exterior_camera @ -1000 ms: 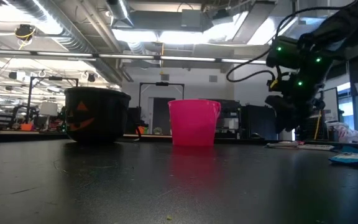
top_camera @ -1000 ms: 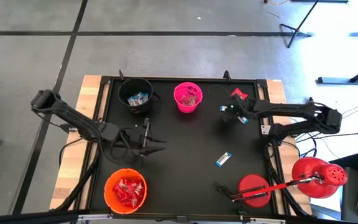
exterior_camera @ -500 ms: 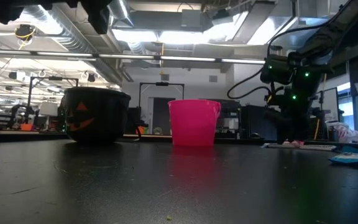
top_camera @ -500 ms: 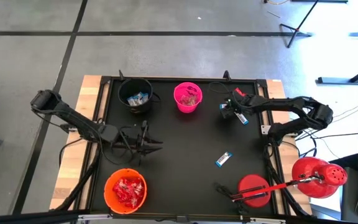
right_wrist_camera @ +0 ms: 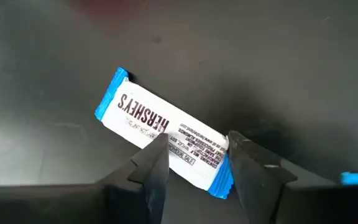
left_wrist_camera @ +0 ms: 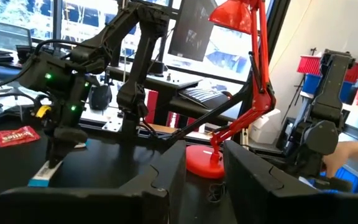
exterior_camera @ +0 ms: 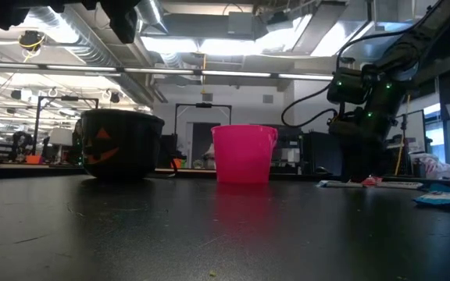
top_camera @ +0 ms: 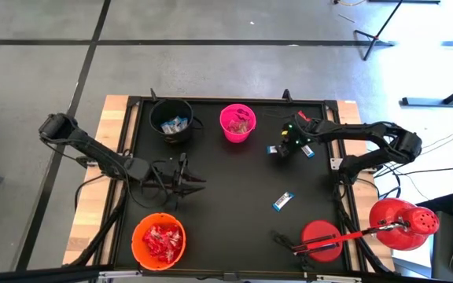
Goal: Organize candy in baskets
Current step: Put the white chocolate bar into the black bucket
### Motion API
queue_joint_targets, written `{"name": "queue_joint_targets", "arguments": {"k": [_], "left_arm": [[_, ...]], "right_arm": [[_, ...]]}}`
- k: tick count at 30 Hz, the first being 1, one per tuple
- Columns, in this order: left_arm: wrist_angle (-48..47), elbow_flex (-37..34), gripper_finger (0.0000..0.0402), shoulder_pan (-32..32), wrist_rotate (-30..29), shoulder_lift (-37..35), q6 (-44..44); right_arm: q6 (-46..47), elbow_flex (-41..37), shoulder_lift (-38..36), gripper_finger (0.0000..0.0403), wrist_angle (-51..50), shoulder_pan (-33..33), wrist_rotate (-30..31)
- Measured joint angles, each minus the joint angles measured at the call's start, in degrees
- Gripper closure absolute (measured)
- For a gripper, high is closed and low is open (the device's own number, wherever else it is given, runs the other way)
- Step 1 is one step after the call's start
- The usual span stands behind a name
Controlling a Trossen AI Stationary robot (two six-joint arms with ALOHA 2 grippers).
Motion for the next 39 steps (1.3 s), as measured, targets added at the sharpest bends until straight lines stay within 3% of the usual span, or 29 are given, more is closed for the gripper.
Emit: {"name": "queue_joint_targets", "arguments": {"k": [7, 15, 19, 28, 39], "left_arm": [[0.0, 0.0, 0.0303, 0.0, 0.0, 0.0, -0.2], [0.0, 0.0, 0.0303, 0.0, 0.0, 0.0, -1.1], [0.0, 0.0, 0.0303, 0.0, 0.0, 0.0, -1.3], [0.0, 0.0, 0.0303, 0.0, -1.3, 0.0, -1.3], [0.0, 0.0, 0.0303, 0.0, -5.3, 0.0, -1.6]], "right_arm": [[-1.4, -0.1, 0.0, 0.0274, -0.3, 0.0, -3.3], [-3.8, -0.2, -0.8, 0.0394, -0.4, 0.1, -7.9], [-4.3, -0.3, -2.3, 0.0399, -0.8, 0.2, -10.3], [-2.9, -0.4, -9.5, 0.0403, -0.4, 6.6, -9.2], [3.1, 1.5, -16.2, 0.0403, 13.2, 17.7, -8.7]]}}
